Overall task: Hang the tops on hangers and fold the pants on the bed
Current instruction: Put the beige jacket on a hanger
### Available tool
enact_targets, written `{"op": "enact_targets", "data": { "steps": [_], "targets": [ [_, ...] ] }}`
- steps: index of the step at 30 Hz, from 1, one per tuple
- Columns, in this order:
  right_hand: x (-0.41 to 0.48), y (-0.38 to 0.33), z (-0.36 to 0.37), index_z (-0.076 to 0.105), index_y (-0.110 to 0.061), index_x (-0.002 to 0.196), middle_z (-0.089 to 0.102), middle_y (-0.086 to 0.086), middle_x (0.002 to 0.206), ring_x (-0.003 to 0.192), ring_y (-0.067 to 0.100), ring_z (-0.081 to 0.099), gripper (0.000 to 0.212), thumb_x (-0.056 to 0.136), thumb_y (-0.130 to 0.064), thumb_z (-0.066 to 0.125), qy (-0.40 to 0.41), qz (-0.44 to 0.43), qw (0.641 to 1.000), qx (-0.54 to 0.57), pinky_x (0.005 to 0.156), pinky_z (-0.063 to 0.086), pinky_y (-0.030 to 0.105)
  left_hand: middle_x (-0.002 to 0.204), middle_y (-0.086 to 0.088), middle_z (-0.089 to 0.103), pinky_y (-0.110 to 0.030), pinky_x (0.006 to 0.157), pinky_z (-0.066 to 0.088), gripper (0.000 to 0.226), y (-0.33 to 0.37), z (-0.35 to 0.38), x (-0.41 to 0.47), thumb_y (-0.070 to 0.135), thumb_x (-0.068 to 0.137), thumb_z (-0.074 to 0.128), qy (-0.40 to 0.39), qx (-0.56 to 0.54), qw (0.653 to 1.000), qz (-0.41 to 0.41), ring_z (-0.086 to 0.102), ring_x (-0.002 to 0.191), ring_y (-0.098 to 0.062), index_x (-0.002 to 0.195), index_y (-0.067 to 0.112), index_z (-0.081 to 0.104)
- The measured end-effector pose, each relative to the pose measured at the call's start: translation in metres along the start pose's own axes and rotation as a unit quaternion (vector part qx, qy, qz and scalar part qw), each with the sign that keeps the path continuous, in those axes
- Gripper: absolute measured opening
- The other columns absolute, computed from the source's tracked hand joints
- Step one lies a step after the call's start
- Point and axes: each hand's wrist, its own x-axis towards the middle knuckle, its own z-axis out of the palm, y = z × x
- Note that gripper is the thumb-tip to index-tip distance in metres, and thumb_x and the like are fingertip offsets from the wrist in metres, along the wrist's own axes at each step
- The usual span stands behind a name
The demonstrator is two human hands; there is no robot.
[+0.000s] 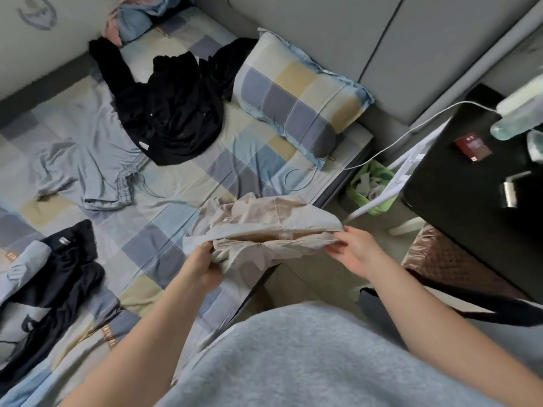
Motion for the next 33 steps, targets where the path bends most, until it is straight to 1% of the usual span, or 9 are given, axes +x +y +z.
{"op": "enact_targets", "data": {
  "steps": [3, 6, 10, 13, 18, 22, 24, 29, 33],
  "targets": [
    [-0.019, 0.01, -0.02, 0.061, -0.011, 0.103, 0.073, 0.006, 0.08, 0.076, 0.02, 0.069, 0.022, 0.104, -0.003, 0.041, -0.008, 0.011, 0.996, 0.092, 0.066, 0.053, 0.034, 0.069, -0.011, 0.074, -0.028, 0.043, 0.055, 0.02, -0.009, 0.014, -0.012, 0.014, 0.103, 0.047, -0.009, 0.071, 0.997, 0.004, 0.073, 0.058, -0.022, 0.096, 0.006, 0.065],
    [-0.038, 0.028, -0.038, 0.064, -0.012, 0.106, 0.071, 0.005, 0.073, 0.06, 0.017, 0.067, 0.019, 0.103, -0.011, 0.045, 0.037, 0.012, 0.996, 0.086, 0.05, 0.054, 0.028, 0.077, -0.01, 0.076, -0.031, 0.049, 0.057, 0.018, -0.027, 0.028, -0.024, 0.027, 0.1, 0.057, -0.024, 0.158, 0.987, 0.028, 0.073, 0.063, -0.022, 0.103, 0.011, 0.065],
    [-0.067, 0.061, -0.078, 0.065, -0.015, 0.111, 0.07, 0.004, 0.081, 0.067, 0.02, 0.064, 0.021, 0.1, -0.017, 0.048, 0.084, 0.011, 0.996, 0.033, 0.055, 0.051, 0.029, 0.072, -0.007, 0.075, -0.041, 0.07, 0.06, 0.013, -0.068, 0.039, -0.037, 0.028, 0.099, 0.061, -0.029, 0.259, 0.962, 0.082, 0.073, 0.064, -0.023, 0.099, 0.015, 0.064],
    [-0.1, 0.097, -0.119, 0.066, -0.016, 0.097, 0.068, 0.004, 0.078, 0.067, 0.02, 0.062, 0.018, 0.097, -0.016, 0.048, 0.101, 0.011, 0.995, 0.026, 0.056, 0.048, 0.028, 0.091, -0.011, 0.074, -0.048, 0.089, 0.055, 0.016, -0.112, 0.035, -0.049, 0.03, 0.095, 0.065, -0.033, 0.344, 0.932, 0.111, 0.07, 0.087, -0.03, 0.099, 0.014, 0.066],
    [-0.163, 0.181, -0.203, 0.063, -0.014, 0.098, 0.065, 0.01, 0.086, 0.073, 0.024, 0.061, 0.015, 0.097, -0.013, 0.049, 0.116, -0.013, 0.99, 0.074, 0.068, 0.051, 0.035, 0.095, -0.017, 0.074, -0.038, 0.074, 0.05, 0.019, -0.208, 0.018, -0.079, 0.026, 0.095, 0.062, -0.072, 0.443, 0.882, 0.143, 0.068, 0.079, -0.03, 0.097, 0.009, 0.069],
    [-0.22, 0.243, -0.269, 0.064, -0.01, 0.107, 0.068, 0.014, 0.096, 0.079, 0.027, 0.064, 0.015, 0.099, -0.016, 0.053, 0.181, -0.046, 0.97, 0.157, 0.086, 0.053, 0.047, 0.067, -0.007, 0.073, -0.033, 0.061, 0.049, 0.017, -0.282, 0.015, -0.115, 0.028, 0.088, 0.066, -0.111, 0.497, 0.847, 0.156, 0.067, 0.053, -0.022, 0.083, 0.011, 0.069],
    [-0.253, 0.265, -0.299, 0.066, -0.008, 0.105, 0.072, 0.013, 0.096, 0.081, 0.028, 0.068, 0.016, 0.1, -0.019, 0.055, 0.213, -0.065, 0.958, 0.18, 0.084, 0.055, 0.045, 0.058, -0.009, 0.066, -0.029, 0.051, 0.046, 0.022, -0.314, 0.024, -0.139, 0.032, 0.078, 0.065, -0.14, 0.534, 0.82, 0.154, 0.062, 0.05, -0.026, 0.071, 0.011, 0.066],
    [-0.325, 0.287, -0.362, 0.068, -0.006, 0.102, 0.071, 0.023, 0.109, 0.1, 0.038, 0.069, 0.015, 0.098, -0.018, 0.06, 0.309, -0.113, 0.914, 0.237, 0.095, 0.054, 0.053, 0.057, -0.014, 0.063, -0.033, 0.061, 0.049, 0.023, -0.392, 0.074, -0.192, 0.034, 0.067, 0.062, -0.235, 0.597, 0.753, 0.147, 0.064, 0.059, -0.03, 0.057, 0.015, 0.068],
    [-0.373, 0.28, -0.409, 0.07, -0.004, 0.1, 0.072, 0.026, 0.107, 0.103, 0.038, 0.07, 0.019, 0.099, -0.019, 0.059, 0.366, -0.146, 0.883, 0.254, 0.094, 0.055, 0.054, 0.067, -0.013, 0.072, -0.032, 0.068, 0.054, 0.028, -0.454, 0.126, -0.228, 0.024, 0.087, 0.061, -0.317, 0.612, 0.711, 0.142, 0.072, 0.07, -0.026, 0.063, 0.014, 0.072]
  ]
}}
